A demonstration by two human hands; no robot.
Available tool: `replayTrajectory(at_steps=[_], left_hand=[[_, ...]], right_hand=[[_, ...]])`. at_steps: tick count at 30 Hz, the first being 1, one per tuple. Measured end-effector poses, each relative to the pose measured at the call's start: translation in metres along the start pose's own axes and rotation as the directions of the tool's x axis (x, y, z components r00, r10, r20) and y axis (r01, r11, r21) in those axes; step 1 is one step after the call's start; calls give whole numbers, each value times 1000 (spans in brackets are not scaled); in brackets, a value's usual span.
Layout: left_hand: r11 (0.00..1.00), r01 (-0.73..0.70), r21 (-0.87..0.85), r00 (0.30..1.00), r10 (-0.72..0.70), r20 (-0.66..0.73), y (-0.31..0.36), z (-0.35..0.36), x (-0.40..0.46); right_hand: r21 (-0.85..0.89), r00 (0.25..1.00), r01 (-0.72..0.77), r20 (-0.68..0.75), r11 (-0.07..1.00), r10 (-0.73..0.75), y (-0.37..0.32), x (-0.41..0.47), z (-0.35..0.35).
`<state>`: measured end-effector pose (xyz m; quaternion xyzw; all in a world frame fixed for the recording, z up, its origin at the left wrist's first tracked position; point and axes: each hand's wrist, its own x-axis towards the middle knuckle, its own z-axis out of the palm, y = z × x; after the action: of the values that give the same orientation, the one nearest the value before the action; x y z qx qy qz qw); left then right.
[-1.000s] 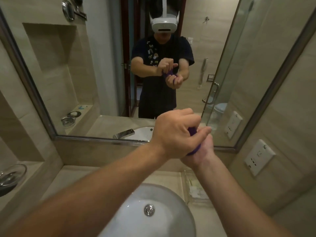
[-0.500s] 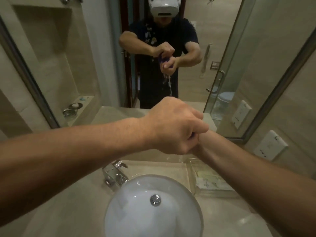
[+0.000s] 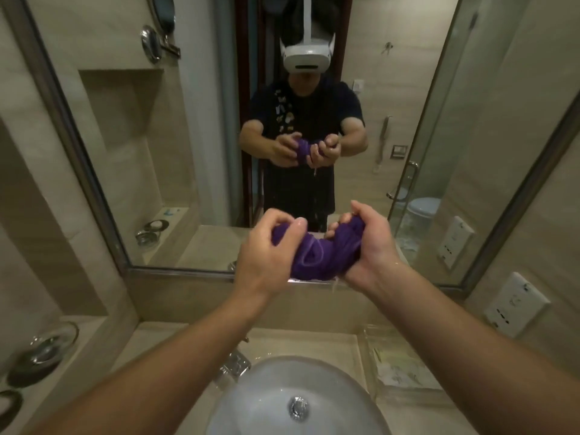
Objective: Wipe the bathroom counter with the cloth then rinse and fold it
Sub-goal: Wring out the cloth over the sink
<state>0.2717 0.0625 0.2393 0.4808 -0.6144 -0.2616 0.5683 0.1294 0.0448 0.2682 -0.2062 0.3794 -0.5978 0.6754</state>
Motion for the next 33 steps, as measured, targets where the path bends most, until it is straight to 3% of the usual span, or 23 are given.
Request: replayTrajectory(at_steps=[1, 2, 4, 6, 9, 11, 13, 15, 18, 21, 24, 29, 33], left_hand=[[987, 134, -86, 991, -132, 28, -6, -3, -4], [979, 179, -101, 984, -175, 47, -12, -6, -9], [998, 57, 5, 995, -58, 82, -17, -9, -23], [994, -49, 99, 987, 33, 159, -12, -5, -30], [1000, -3, 18, 990, 1, 141, -6, 1, -24], [994, 69, -81, 994, -62, 92, -3, -1, -16], [982, 109, -153, 990, -93, 109, 0, -6, -10], [963, 126, -238, 977, -79, 200, 6, -7, -8], [921, 184, -344, 940, -62, 336, 19, -5, -10], [768, 348, -538, 896, -103, 433, 33, -3, -14], [783, 313, -537, 883, -33, 468, 39, -2, -17], [806, 276, -524, 866, 27, 499, 66, -9, 2], [928, 258, -268, 703, 10, 711, 88, -14, 17]], right_hand=[[16, 998, 31, -47, 999, -30, -7, -5, 4], [1, 995, 65, -75, 998, -65, -13, -7, 7], [-111, 995, 85, -49, 990, -91, -13, -14, 15], [-368, 995, 89, -19, 926, -103, -6, -15, 17], [-718, 971, 177, 17, 674, -237, -2, -31, 29], [-825, 923, 305, 132, 476, -362, -7, -39, 36], [-860, 881, 381, 225, 340, -417, -16, -46, 42], [-858, 848, 436, 291, 272, -444, -28, -53, 50], [-802, 800, 533, 374, 270, -470, -48, -70, 72], [-784, 758, 581, 425, 217, -494, -66, -80, 94], [-803, 692, 593, 472, 57, -547, -79, -80, 102], [-817, 636, 575, 485, -50, -600, -103, -85, 91], [-784, 539, 620, 463, -41, -703, -118, -91, 96]])
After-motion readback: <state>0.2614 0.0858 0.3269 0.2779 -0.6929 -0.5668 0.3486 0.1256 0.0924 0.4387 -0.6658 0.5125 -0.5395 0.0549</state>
